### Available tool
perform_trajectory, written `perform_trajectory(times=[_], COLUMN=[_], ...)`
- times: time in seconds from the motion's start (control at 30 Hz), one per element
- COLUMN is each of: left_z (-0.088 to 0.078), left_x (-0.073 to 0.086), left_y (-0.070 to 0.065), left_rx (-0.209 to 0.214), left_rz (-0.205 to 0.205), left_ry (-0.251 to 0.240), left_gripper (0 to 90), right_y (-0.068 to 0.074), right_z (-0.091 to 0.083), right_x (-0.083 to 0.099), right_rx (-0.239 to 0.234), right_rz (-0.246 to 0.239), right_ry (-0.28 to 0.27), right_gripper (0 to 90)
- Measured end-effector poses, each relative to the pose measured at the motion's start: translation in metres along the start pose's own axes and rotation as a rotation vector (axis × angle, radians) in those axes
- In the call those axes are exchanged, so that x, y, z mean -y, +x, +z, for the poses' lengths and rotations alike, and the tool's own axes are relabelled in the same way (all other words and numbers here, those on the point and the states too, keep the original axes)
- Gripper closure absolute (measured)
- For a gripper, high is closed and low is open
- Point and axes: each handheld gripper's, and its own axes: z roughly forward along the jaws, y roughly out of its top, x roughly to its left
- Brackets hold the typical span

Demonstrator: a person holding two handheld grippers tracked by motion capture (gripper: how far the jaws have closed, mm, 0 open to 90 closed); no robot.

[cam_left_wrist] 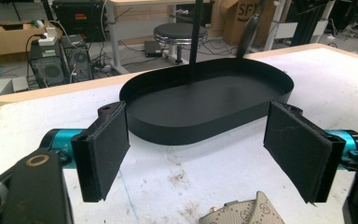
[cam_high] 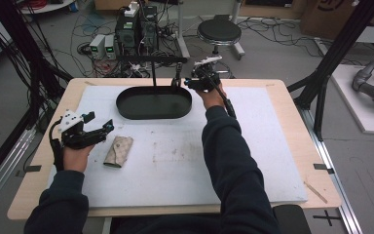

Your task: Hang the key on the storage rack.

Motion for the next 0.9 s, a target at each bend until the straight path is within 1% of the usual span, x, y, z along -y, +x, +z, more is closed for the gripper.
perform_trajectory(times=[0.03,0.07,0.1,0.17,0.2,0.23,0.3,0.33,0.37,0.4,0.43,0.47,0.5,0.53,0.6,0.63,0.67,0.7,0.73,0.77,0.8,0.83,0.87,0.9], left_z=[0.0,0.0,0.0,0.0,0.0,0.0,0.0,0.0,0.001,0.001,0.002,0.002,0.002,0.002,0.002,0.001,0.001,0.001,0.001,0.001,0.002,0.002,0.001,0.001], left_x=[0.0,0.0,0.0,-0.001,-0.001,-0.001,-0.002,-0.003,-0.003,-0.002,-0.002,-0.002,-0.002,-0.002,-0.002,-0.002,-0.002,-0.002,-0.002,-0.002,-0.002,-0.002,-0.002,-0.002], left_y=[0.0,-0.001,-0.001,-0.002,-0.003,-0.004,-0.005,-0.005,-0.006,-0.006,-0.007,-0.007,-0.007,-0.007,-0.008,-0.008,-0.008,-0.008,-0.008,-0.008,-0.008,-0.008,-0.008,-0.008], left_rx=[0.002,0.004,0.007,0.016,0.013,0.014,0.021,0.031,0.04,0.039,0.038,0.042,0.043,0.039,0.04,0.038,0.035,0.036,0.036,0.034,0.028,0.028,0.026,0.025], left_rz=[0.0,0.003,0.002,0.003,0.002,-0.003,-0.009,-0.016,-0.022,-0.029,-0.03,-0.032,-0.031,-0.03,-0.033,-0.031,-0.029,-0.028,-0.03,-0.031,-0.028,-0.028,-0.023,-0.02], left_ry=[-0.002,-0.004,-0.006,-0.011,-0.012,-0.021,-0.031,-0.036,-0.034,-0.033,-0.029,-0.025,-0.024,-0.025,-0.027,-0.027,-0.028,-0.027,-0.027,-0.028,-0.024,-0.024,-0.019,-0.018], left_gripper=[22.1,22.1,22.0,22.0,20.9,20.9,19.8,19.8,19.7,19.6,19.6,19.4,19.4,19.4,19.4,19.4,19.4,19.4,19.4,19.4,19.3,19.4,19.4,19.3], right_y=[-0.006,-0.006,-0.009,-0.016,-0.023,-0.023,-0.029,-0.03,-0.032,-0.034,-0.036,-0.043,-0.043,-0.045,-0.048,-0.049,-0.05,-0.049,-0.047,-0.047,-0.046,-0.046,-0.045,-0.045], right_z=[-0.009,-0.009,-0.013,-0.025,-0.037,-0.037,-0.052,-0.06,-0.067,-0.075,-0.081,-0.093,-0.093,-0.1,-0.111,-0.115,-0.121,-0.125,-0.134,-0.134,-0.139,-0.139,-0.14,-0.141], right_x=[0.003,0.003,0.003,0.006,0.008,0.008,0.012,0.015,0.021,0.026,0.031,0.042,0.042,0.048,0.061,0.067,0.077,0.086,0.105,0.105,0.125,0.125,0.134,0.15], right_rx=[0.012,0.012,0.015,-0.011,-0.039,-0.039,-0.06,-0.062,-0.069,-0.061,-0.059,-0.075,-0.075,-0.081,-0.082,-0.088,-0.098,-0.094,-0.094,-0.094,-0.093,-0.093,-0.098,-0.097], right_rz=[-0.016,-0.016,-0.018,-0.011,-0.002,-0.002,-0.01,-0.014,-0.036,-0.054,-0.065,-0.058,-0.058,-0.056,-0.052,-0.052,-0.05,-0.056,-0.052,-0.052,-0.053,-0.053,-0.049,-0.038], right_ry=[-0.007,-0.007,-0.006,-0.016,-0.007,-0.007,-0.01,-0.032,-0.064,-0.077,-0.06,-0.059,-0.059,-0.067,-0.049,-0.054,-0.05,-0.052,-0.054,-0.054,-0.052,-0.052,-0.049,-0.039], right_gripper=[39.4,39.4,36.0,32.2,26.4,26.4,25.2,25.3,25.3,25.1,23.5,22.4,22.4,22.4,21.3,21.3,21.2,21.1,21.2,21.2,21.1,21.1,21.1,20.9])
